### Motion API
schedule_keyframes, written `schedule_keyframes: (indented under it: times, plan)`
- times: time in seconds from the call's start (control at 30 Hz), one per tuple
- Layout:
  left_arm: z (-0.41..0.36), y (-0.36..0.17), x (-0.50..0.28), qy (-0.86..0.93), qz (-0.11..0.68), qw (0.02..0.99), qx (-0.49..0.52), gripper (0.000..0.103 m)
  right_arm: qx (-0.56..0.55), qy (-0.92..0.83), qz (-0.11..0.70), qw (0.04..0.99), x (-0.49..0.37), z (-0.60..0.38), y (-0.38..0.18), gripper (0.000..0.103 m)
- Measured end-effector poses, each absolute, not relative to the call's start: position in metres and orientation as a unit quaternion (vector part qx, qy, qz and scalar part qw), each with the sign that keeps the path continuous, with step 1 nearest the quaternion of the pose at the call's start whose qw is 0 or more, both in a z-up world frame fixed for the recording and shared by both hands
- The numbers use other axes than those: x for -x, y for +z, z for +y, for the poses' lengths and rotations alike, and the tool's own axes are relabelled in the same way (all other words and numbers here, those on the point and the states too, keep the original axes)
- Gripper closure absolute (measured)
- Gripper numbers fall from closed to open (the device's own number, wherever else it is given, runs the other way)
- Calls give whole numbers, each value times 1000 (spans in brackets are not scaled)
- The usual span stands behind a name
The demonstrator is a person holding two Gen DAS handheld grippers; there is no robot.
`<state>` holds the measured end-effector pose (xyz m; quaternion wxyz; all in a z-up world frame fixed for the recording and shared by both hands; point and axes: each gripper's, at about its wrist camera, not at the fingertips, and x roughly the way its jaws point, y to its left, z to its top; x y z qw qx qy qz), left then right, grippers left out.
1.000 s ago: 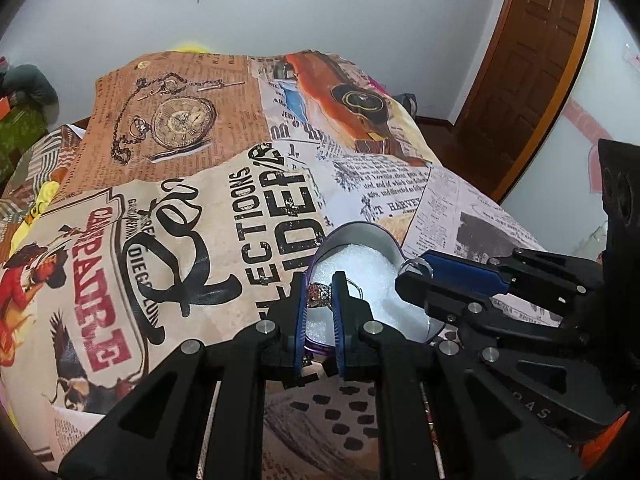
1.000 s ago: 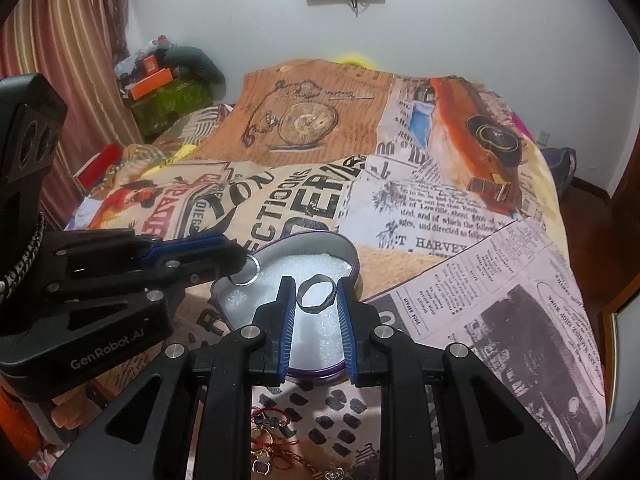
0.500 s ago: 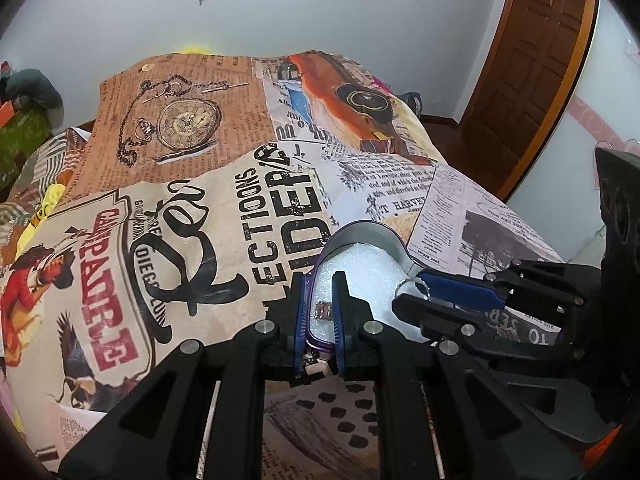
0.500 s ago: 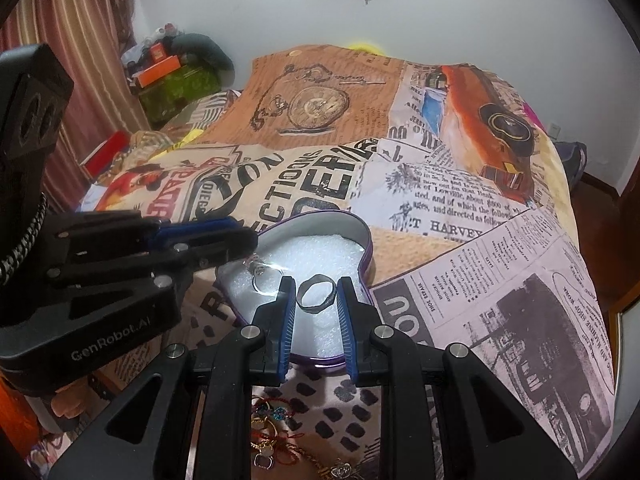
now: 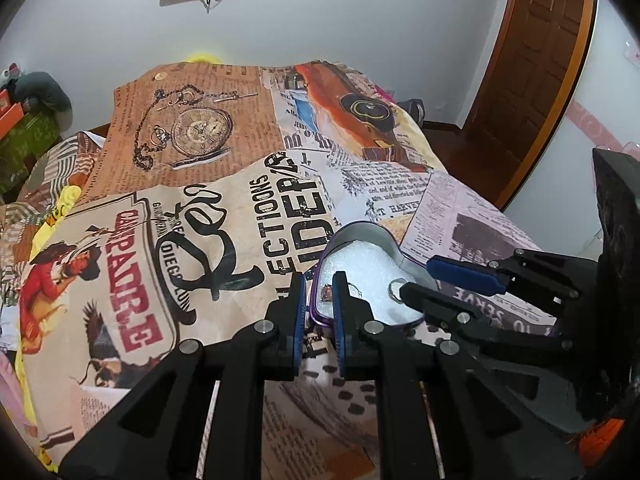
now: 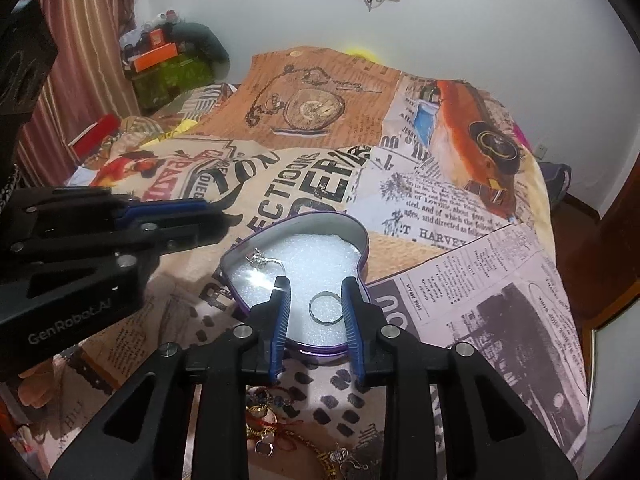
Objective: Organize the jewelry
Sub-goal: 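Carry both rings over the purple heart tin and open both grippers inside it, then grasp the red-and-gold bead bracelet with the left gripper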
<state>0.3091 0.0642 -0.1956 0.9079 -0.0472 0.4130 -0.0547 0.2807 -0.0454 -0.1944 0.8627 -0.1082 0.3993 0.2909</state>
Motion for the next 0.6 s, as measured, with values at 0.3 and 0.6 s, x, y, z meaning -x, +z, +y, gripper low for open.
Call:
schedule_keyframes:
  times: [0.3,0.6]
  plan:
    - [61,-177,-283,-44,404,913,36,69,104,281,391,870,-263,-58,-177,78]
    - [46,-167,-255,-44,408,912,24,67,89,265,387,879,-242,-82,-163,71]
